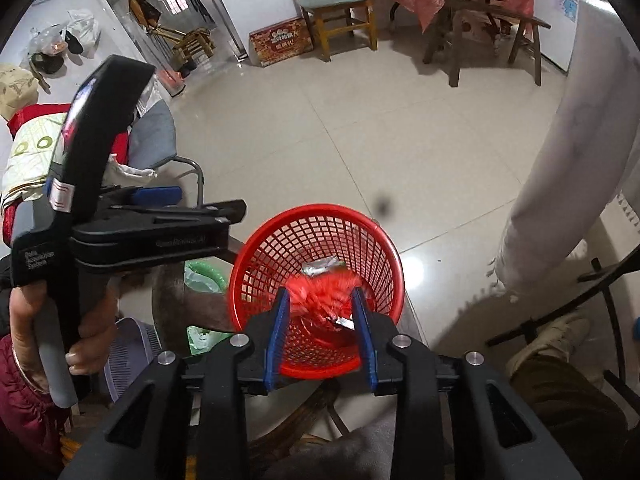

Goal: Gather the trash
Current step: 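Drop the cup and red net into the red wastebasket with both tools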

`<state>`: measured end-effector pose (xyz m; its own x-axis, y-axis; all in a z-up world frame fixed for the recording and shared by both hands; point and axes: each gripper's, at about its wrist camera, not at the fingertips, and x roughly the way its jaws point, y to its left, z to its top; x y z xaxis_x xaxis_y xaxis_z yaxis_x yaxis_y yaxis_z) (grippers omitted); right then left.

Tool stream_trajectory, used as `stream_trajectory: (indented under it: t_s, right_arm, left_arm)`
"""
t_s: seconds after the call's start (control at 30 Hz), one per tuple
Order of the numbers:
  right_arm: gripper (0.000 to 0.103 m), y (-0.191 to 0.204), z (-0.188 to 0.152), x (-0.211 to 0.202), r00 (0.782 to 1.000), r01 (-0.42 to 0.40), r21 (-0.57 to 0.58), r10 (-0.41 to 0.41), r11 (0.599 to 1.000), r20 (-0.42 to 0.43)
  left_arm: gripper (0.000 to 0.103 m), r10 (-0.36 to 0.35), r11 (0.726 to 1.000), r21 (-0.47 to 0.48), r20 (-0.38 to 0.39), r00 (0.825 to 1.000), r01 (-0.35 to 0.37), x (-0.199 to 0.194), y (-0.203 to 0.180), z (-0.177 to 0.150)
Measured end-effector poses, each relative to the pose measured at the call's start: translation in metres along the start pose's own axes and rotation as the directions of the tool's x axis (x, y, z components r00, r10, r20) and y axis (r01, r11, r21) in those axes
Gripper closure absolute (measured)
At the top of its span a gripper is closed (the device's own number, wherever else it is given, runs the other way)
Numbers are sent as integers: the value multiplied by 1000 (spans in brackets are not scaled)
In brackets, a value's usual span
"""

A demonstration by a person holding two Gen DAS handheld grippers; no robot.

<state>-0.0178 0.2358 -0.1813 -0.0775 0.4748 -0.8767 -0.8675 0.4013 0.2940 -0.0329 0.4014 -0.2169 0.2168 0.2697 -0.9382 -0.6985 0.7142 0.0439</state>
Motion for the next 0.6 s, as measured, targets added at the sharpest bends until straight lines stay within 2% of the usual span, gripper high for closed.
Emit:
stream_trajectory:
  t_s: [0.33,0.6]
  right_arm:
    - [66,-1,-4,-45,993,49,3,-49,999,107]
    - [60,0,-22,-98,970,103,24,-106,994,218]
  left_arm:
    - [24,-35,999,35,49,998,33,-22,-16,0]
    - [23,-80,993,97,144,986,66,-63,-41,-3]
